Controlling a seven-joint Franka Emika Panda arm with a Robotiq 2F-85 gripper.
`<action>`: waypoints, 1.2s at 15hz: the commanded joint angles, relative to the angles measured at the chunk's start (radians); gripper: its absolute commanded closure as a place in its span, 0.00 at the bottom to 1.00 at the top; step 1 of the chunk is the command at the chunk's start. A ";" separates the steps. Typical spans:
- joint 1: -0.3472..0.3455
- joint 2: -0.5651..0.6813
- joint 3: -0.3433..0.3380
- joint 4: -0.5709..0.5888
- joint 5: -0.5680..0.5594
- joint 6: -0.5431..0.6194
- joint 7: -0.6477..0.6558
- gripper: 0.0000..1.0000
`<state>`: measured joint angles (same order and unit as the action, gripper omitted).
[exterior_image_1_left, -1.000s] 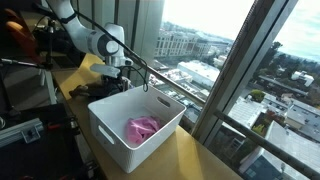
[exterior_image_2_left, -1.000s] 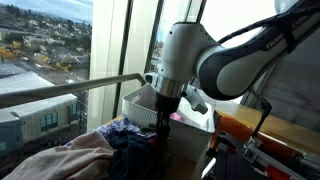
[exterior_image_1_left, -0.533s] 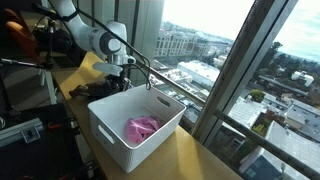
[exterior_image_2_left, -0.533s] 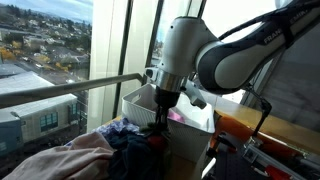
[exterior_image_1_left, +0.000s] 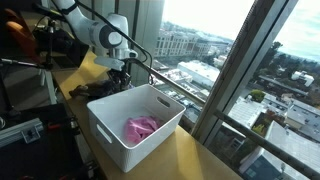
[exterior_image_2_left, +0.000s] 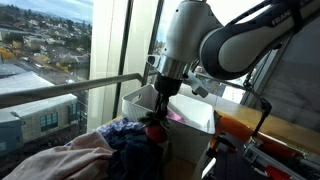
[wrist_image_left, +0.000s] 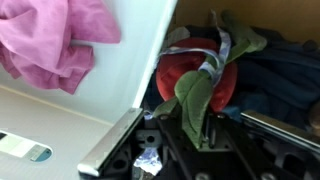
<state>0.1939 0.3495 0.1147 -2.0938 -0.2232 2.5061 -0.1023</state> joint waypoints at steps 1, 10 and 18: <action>-0.045 -0.139 0.034 -0.020 0.074 -0.058 -0.087 0.96; -0.134 -0.380 -0.033 0.087 0.178 -0.180 -0.247 0.96; -0.195 -0.466 -0.148 0.304 0.168 -0.269 -0.307 0.96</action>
<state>0.0119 -0.1263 -0.0033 -1.8677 -0.0732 2.2804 -0.3714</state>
